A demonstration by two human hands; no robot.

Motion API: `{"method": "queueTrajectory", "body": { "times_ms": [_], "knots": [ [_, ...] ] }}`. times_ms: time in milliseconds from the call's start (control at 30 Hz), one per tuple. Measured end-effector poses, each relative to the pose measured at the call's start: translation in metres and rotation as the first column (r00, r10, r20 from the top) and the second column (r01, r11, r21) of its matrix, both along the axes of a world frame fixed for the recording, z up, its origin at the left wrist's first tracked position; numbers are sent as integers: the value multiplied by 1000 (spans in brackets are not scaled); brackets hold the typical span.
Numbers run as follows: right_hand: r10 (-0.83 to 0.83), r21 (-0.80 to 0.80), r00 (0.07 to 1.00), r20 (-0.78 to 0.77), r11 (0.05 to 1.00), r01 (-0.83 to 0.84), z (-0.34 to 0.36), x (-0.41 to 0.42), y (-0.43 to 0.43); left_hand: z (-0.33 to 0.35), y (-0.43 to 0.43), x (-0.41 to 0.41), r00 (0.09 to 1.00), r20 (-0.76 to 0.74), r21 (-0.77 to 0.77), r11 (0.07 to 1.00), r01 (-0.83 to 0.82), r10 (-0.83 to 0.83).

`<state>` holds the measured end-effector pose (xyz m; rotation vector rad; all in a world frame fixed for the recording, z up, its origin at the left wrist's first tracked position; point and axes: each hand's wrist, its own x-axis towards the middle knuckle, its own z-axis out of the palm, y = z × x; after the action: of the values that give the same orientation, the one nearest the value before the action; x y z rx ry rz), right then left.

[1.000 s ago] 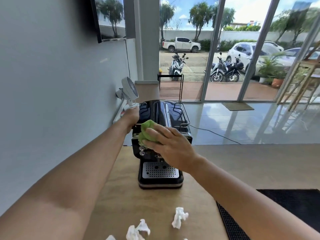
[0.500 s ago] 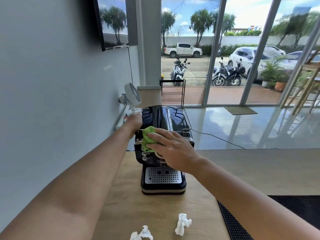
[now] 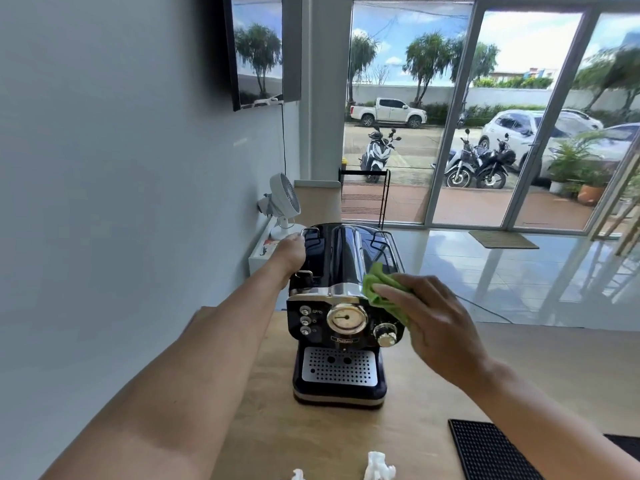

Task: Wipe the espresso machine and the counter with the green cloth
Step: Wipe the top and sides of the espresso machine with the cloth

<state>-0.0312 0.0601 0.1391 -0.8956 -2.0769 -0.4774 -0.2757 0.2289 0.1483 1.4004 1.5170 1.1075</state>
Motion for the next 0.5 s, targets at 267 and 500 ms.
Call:
{"method": "queueTrajectory", "body": {
  "times_ms": [267,500],
  "knots": [
    [-311,-301,890,332,860,413,38,-121,32,5,-5,-8,999,-44,-6,1000,26,-26],
    [83,-412,968,235,911,22,38,-91,13,10,-9,-4,995,-53,-75,994,79,-83]
  ]
}}
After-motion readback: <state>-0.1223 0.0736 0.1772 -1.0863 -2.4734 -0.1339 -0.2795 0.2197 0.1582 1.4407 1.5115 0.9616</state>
